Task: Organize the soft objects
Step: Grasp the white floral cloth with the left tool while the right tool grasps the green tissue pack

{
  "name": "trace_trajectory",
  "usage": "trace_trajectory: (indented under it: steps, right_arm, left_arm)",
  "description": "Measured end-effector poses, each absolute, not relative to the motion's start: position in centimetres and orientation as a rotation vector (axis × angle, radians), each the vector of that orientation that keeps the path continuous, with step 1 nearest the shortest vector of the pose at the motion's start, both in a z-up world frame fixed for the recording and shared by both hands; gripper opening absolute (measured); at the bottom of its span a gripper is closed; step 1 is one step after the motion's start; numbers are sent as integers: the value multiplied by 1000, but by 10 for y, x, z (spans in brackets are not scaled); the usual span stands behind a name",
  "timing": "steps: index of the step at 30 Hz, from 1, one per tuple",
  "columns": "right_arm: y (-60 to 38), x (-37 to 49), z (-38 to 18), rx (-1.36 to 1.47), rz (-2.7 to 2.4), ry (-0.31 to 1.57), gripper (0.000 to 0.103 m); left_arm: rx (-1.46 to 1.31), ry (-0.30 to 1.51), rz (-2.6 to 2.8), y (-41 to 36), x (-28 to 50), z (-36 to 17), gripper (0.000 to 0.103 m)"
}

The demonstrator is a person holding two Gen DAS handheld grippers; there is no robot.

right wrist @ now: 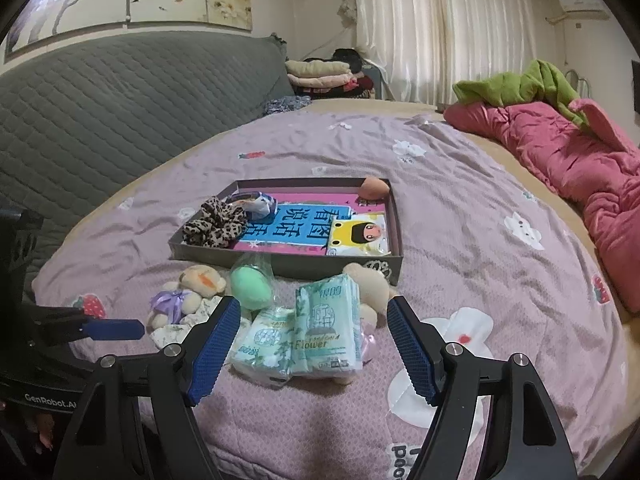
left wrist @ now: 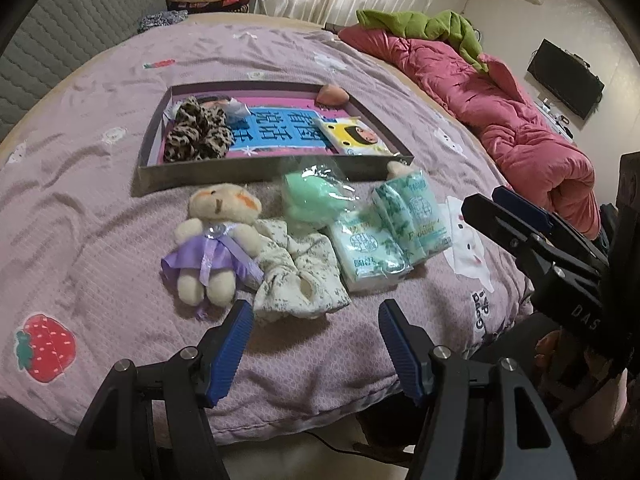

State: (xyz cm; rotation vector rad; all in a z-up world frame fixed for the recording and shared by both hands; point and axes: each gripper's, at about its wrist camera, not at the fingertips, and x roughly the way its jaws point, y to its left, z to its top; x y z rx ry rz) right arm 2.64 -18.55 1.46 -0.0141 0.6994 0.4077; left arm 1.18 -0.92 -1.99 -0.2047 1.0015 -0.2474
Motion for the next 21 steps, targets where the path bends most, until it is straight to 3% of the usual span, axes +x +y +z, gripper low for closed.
trace_trajectory:
  steps: [21]
  right_arm:
    - [-183, 45, -11, -12, 375, 795, 77]
  left_arm:
    - [-250, 1075, -219, -11, 28, -46, 64]
